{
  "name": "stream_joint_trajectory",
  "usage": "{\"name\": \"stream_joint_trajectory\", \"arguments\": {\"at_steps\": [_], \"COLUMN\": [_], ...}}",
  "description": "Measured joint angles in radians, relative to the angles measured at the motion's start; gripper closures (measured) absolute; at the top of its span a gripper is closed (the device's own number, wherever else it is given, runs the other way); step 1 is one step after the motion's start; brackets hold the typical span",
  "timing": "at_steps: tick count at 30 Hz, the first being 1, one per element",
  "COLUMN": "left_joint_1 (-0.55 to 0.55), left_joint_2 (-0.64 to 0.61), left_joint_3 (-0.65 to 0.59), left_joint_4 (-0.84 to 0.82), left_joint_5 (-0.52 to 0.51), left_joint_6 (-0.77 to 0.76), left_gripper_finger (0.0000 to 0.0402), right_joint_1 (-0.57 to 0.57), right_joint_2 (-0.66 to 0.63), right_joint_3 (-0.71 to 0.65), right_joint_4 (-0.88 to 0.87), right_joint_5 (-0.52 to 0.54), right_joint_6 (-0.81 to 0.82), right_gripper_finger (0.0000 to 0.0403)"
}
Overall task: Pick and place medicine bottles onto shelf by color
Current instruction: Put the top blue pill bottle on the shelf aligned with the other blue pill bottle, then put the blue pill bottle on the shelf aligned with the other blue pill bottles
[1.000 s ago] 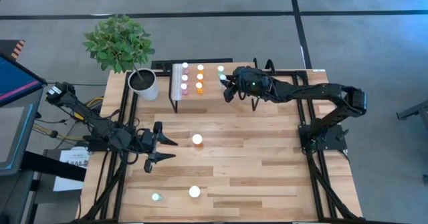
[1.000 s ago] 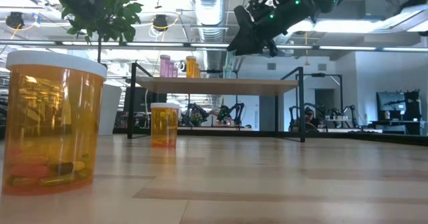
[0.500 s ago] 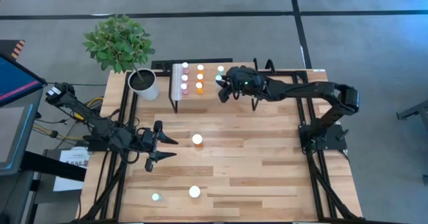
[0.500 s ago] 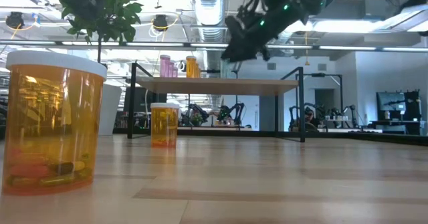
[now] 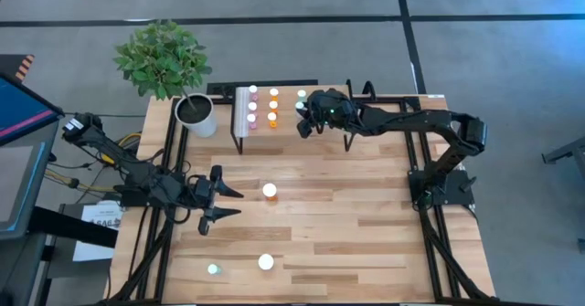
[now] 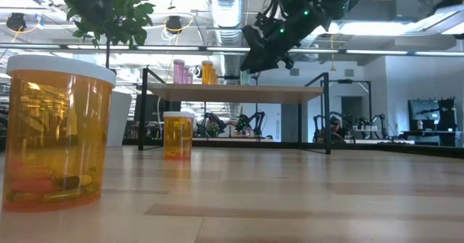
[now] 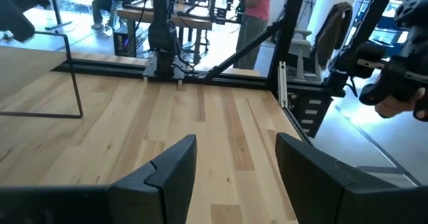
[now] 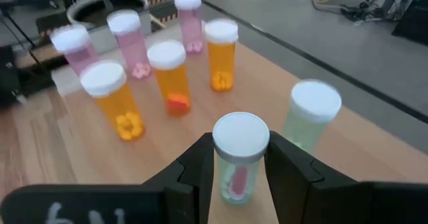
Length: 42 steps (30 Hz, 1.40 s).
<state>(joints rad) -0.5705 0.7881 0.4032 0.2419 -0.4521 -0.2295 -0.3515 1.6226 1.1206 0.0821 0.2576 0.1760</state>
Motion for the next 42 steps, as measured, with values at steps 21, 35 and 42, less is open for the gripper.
{"name": "stream_joint_trajectory", "arguments": {"at_steps": [21, 35, 42], "left_joint_1": [0.000, -0.057, -0.187], "left_joint_2": [0.000, 0.000, 0.079], "left_joint_3": [0.000, 0.050, 0.187], "left_joint_4": [0.001, -0.134, -0.427], "left_joint_5": [0.000, 0.028, 0.010], "left_joint_6": [-0.003, -0.085, -0.228], "left_gripper_finger": [0.0210, 0.0210, 0.0210], "right_joint_1": [-0.002, 0.114, 0.368], "right_joint_2": [-0.012, -0.257, -0.327], "right_joint_3": [-0.002, -0.001, -0.002], "right_joint_4": [-0.034, -0.215, -0.352], "right_joint_5": [0.002, 0.002, 0.104], "right_joint_6": [-0.001, 0.033, 0.062], "right_gripper_finger": [0.0204, 0.0177, 0.0178]}}
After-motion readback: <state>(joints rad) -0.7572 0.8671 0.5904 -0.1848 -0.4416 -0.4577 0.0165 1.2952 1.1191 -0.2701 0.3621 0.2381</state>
